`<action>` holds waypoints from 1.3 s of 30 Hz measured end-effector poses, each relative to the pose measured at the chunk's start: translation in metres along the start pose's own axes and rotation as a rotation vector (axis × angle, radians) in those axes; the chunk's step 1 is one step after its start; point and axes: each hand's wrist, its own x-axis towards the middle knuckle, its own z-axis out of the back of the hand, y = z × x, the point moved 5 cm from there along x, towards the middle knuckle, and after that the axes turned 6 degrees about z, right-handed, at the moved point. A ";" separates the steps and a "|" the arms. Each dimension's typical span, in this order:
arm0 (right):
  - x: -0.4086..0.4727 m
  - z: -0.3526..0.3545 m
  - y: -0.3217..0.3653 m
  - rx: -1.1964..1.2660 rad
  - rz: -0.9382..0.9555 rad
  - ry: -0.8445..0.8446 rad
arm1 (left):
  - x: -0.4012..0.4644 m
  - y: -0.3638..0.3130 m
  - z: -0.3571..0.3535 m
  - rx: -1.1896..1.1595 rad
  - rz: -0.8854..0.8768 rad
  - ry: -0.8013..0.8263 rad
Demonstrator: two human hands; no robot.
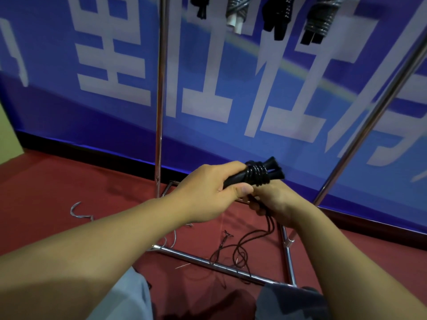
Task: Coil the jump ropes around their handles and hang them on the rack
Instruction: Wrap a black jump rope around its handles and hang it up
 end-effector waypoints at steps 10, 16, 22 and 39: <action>0.001 0.002 -0.002 0.079 -0.051 -0.057 | 0.004 0.017 0.011 -0.020 0.205 -0.190; -0.002 0.002 0.014 0.144 0.077 -0.153 | 0.008 0.029 0.018 0.005 0.311 -0.300; -0.009 0.000 0.026 0.115 0.181 -0.107 | 0.013 0.042 0.022 -0.062 0.316 -0.350; -0.014 0.010 0.023 0.139 0.094 -0.274 | 0.015 0.049 0.018 -0.568 0.409 -0.285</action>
